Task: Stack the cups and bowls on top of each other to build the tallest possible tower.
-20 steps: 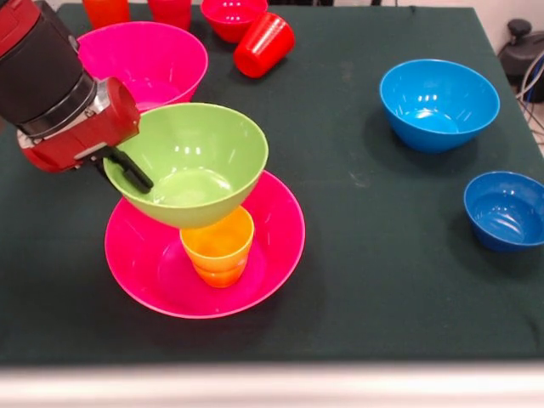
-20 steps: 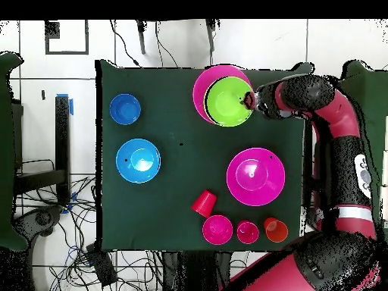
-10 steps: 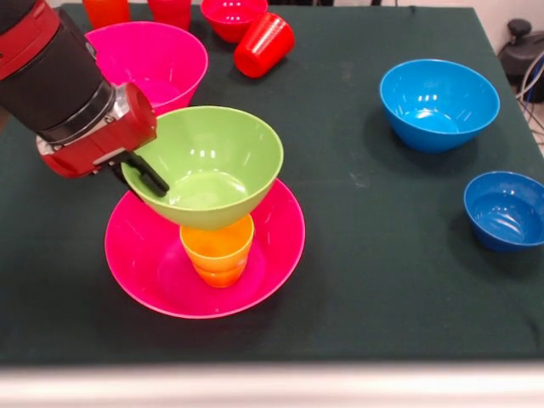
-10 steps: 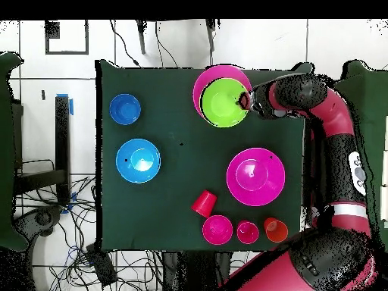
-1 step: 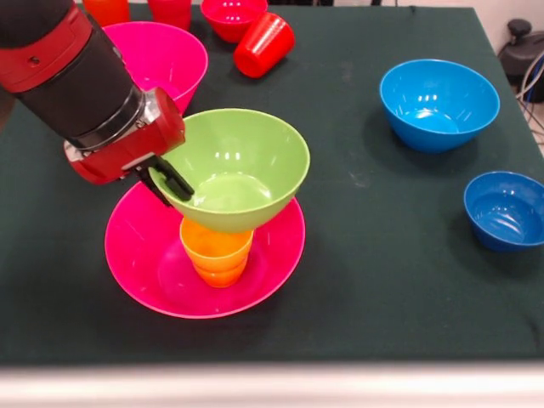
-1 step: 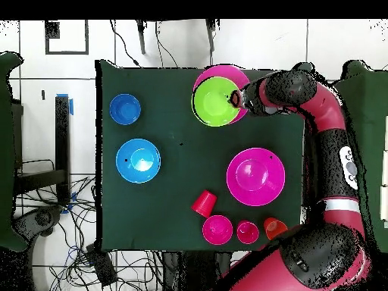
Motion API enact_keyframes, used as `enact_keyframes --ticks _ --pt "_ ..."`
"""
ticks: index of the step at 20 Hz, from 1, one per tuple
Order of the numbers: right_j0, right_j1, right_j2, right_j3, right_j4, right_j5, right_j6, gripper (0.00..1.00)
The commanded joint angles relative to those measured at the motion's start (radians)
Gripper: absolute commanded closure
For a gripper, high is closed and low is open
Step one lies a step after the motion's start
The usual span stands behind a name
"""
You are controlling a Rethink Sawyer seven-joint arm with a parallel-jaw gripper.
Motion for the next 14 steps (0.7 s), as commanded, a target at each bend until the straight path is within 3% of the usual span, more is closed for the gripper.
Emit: enact_keyframes --ticks 1,10,14 --pt "0.068 0.007 0.032 -0.144 -0.054 0.122 -0.320 1.00" --pt "0.090 0.028 0.028 -0.220 -0.061 0.160 -0.349 1.00" --pt "0.087 0.026 0.008 -0.204 -0.070 0.176 -0.358 1.00"
